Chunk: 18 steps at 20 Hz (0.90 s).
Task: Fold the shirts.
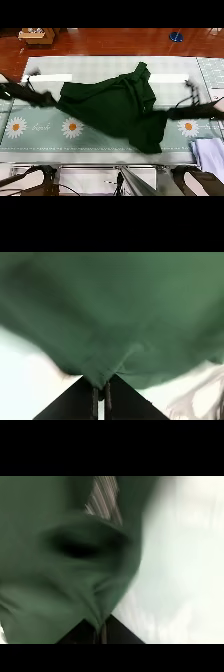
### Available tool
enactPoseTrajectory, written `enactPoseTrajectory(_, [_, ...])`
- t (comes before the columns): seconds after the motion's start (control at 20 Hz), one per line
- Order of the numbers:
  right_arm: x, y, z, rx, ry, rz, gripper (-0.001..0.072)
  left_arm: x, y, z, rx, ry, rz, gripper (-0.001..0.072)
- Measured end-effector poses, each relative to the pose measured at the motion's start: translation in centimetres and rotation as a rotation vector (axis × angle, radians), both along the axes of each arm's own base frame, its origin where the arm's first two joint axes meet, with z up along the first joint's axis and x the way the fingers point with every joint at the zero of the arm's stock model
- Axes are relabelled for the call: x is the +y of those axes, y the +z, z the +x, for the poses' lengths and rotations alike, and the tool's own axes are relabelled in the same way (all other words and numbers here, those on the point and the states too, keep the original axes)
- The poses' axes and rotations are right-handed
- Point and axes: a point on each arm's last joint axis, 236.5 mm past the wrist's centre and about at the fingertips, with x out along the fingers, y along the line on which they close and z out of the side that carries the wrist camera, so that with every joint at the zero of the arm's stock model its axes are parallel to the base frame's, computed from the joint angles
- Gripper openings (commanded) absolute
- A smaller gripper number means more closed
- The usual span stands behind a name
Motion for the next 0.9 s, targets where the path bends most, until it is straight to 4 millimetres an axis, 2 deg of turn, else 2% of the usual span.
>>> enactPoseTrajectory(0.1, [0.1,8.6,3.0,-0.232,-0.037,0.018,0.0029,-1.0,9.8,2.7,-0.283,-0.007,-0.023,0.0027])
enactPoseTrajectory(0.2, [-0.1,17.9,4.2,-0.462,-0.073,0.018,0.0029,-2.0,20.5,2.8,-0.586,-0.015,-0.007,0.0027])
enactPoseTrajectory(0.25, [-0.4,22.8,4.1,-0.577,-0.093,0.013,0.0029,-2.4,26.0,2.0,-0.748,-0.010,0.013,0.0027])
enactPoseTrajectory(0.35, [-1.1,31.2,2.8,-0.771,-0.134,-0.011,0.0029,-3.3,35.9,-1.4,-1.044,0.014,0.052,0.0027])
enactPoseTrajectory(0.4, [-1.5,35.4,1.6,-0.873,-0.159,-0.026,0.0029,-3.6,40.0,-3.6,-1.176,0.037,0.072,0.0027])
enactPoseTrajectory(0.45, [-2.1,38.9,0.3,-0.955,-0.185,-0.050,0.0029,-3.8,43.9,-6.2,-1.305,0.071,0.094,0.0027])
enactPoseTrajectory(0.5, [-2.9,42.3,-1.3,-1.040,-0.222,-0.079,0.0029,-3.6,46.9,-8.5,-1.403,0.115,0.124,0.0027])
enactPoseTrajectory(0.6, [-4.6,47.4,-4.5,-1.162,-0.303,-0.136,0.0029,-2.6,50.9,-13.0,-1.542,0.220,0.194,0.0027])
enactPoseTrajectory(0.7, [-5.9,50.2,-7.8,-1.216,-0.365,-0.186,0.0029,-1.8,52.4,-16.6,-1.593,0.299,0.245,0.0027])
enactPoseTrajectory(0.8, [-6.7,50.7,-10.4,-1.204,-0.399,-0.221,0.0029,-1.4,51.8,-19.2,-1.570,0.338,0.284,0.0027])
enactPoseTrajectory(0.9, [-7.0,49.6,-12.5,-1.148,-0.413,-0.249,0.0029,-1.7,49.8,-21.3,-1.500,0.338,0.309,0.0027])
